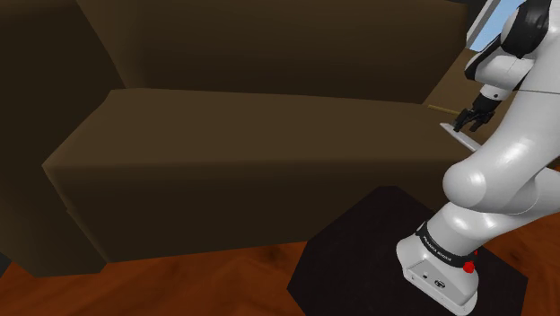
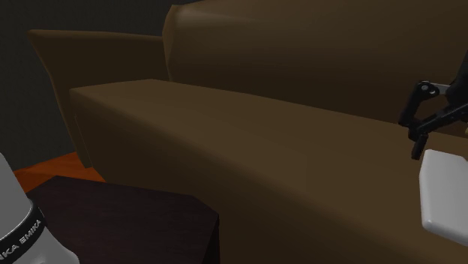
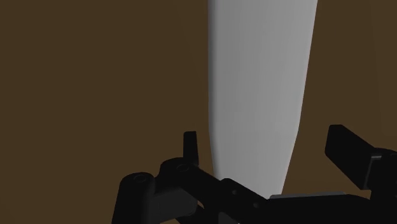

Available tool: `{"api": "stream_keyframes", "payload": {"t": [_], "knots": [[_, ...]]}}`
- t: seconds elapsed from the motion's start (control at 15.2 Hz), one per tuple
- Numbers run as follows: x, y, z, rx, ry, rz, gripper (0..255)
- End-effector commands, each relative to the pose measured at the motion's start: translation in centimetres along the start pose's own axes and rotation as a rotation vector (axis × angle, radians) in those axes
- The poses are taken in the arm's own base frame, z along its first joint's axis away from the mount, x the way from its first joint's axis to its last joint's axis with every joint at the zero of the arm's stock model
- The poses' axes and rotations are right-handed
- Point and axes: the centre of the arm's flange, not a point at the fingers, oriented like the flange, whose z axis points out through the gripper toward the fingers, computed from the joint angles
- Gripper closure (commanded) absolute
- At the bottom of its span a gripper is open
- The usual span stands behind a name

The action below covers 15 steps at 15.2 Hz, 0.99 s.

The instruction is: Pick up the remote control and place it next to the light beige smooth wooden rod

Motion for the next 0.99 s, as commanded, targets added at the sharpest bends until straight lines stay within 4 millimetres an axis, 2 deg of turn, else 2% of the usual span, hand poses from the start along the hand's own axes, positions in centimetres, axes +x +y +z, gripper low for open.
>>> {"api": "stream_keyframes", "payload": {"t": [0.0, 0.13, 0.4, 0.92], "knots": [[0.0, 0.0, 0.0, 0.0, 0.0, 0.0, 0], [0.0, 0.0, 0.0, 0.0, 0.0, 0.0, 0], [0.0, 0.0, -5.0, 0.0, 0.0, 0.0, 0], [0.0, 0.0, -5.0, 0.0, 0.0, 0.0, 0]]}}
